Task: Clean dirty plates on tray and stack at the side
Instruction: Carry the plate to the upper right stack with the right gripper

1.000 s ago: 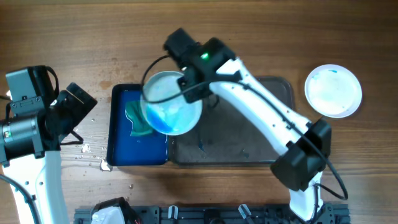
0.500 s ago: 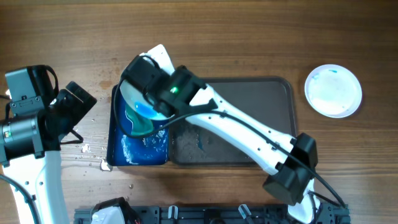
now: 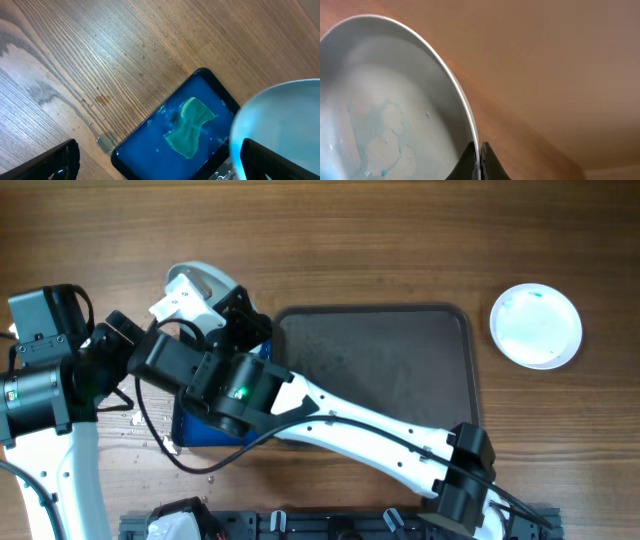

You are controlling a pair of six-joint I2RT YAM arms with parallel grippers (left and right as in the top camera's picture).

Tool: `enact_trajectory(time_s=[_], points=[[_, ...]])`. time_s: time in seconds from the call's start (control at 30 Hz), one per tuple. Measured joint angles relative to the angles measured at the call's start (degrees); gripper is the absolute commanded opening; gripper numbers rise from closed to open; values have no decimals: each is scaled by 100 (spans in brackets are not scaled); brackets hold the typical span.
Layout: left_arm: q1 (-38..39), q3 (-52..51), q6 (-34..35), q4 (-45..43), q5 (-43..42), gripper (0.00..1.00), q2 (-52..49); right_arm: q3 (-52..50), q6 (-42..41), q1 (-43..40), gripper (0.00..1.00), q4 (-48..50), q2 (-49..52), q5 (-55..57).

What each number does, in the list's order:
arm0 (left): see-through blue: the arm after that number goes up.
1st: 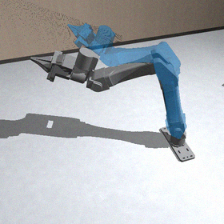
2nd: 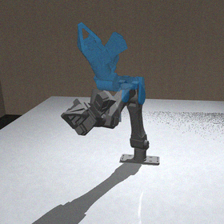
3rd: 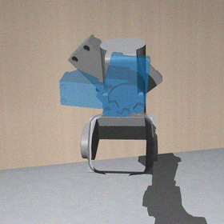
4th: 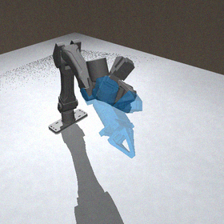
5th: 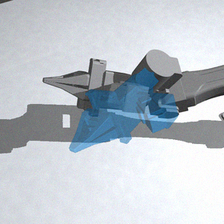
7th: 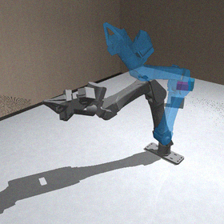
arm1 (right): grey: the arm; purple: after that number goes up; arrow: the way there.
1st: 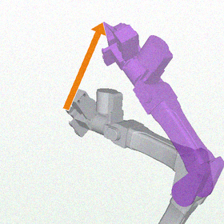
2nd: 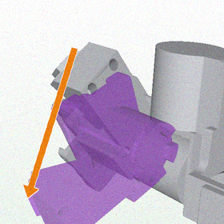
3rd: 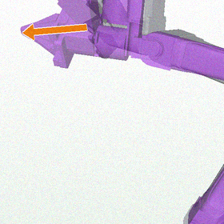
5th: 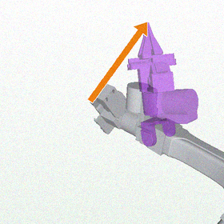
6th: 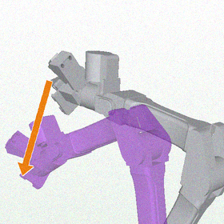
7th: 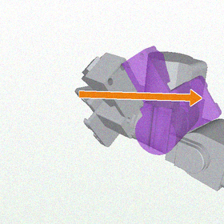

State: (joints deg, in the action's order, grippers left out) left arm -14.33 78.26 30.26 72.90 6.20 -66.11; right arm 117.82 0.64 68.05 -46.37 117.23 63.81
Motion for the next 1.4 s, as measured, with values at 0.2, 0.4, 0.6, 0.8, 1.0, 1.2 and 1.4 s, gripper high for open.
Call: enact_trajectory(time_s=[0.2, 0.4, 0.6, 0.8, 1.0, 1.2, 1.4], points=[[0, 0, 0, 0, 0, 100, 0, 2, 905, 2, 4, 785, 0, 369], [2, 0, 0, 0, 0, 100, 0, 4, 1784, 17, 4, 1333, 0, 444], [0, 0, 0, 0, 0, 100, 0, 4, 2627, 17, 4, 1871, 0, 551], [2, 0, 0, 0, 0, 100, 0, 9, 4269, 17, 4, 2142, 0, 562], [0, 0, 0, 0, 0, 100, 0, 9, 5246, 17, 4, 2159, 0, 452], [0, 0, 0, 0, 0, 100, 0, 9, 5421, 24, 4, 2162, 0, 413], [0, 0, 0, 0, 0, 100, 0, 9, 5434, 44, 4, 2159, 0, 413]])
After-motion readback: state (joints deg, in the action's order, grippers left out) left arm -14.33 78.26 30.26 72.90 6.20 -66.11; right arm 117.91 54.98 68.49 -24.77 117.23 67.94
